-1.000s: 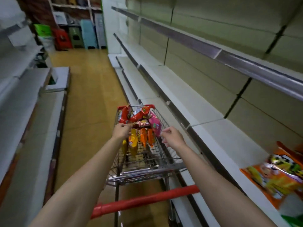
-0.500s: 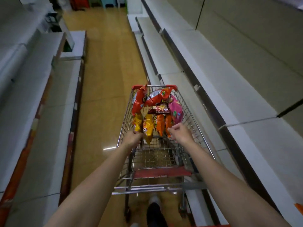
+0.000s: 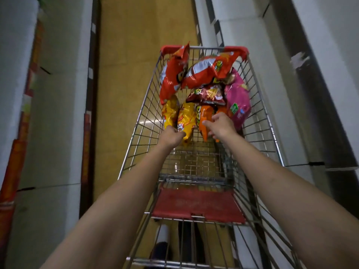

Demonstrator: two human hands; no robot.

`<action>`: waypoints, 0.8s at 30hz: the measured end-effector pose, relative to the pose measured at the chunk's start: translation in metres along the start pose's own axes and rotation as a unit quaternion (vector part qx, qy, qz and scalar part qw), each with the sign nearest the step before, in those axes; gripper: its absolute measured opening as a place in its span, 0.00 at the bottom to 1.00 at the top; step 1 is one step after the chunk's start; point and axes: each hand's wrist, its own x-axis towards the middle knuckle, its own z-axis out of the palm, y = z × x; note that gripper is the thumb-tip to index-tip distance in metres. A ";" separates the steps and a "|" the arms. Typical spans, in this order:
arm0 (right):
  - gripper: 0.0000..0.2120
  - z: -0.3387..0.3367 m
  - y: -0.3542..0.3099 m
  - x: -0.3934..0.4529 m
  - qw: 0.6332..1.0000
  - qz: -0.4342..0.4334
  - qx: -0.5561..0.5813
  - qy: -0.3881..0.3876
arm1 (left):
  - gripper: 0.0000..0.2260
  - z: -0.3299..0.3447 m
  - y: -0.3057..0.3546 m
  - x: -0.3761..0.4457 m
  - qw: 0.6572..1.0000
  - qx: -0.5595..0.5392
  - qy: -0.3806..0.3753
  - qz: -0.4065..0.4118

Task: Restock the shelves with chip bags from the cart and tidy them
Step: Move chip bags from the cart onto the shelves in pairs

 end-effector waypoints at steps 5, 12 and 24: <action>0.33 0.015 0.012 0.051 0.999 0.021 -0.041 0.013 | 0.24 0.028 -0.005 0.044 0.998 0.036 0.004 -0.060; 0.31 0.030 0.027 0.092 1.000 -0.001 -0.016 0.016 | 0.34 0.058 -0.014 0.088 0.990 0.051 0.004 -0.130; 0.07 0.037 0.035 0.073 0.992 -0.015 -0.110 0.053 | 0.07 0.042 -0.011 0.066 0.990 0.123 0.061 -0.031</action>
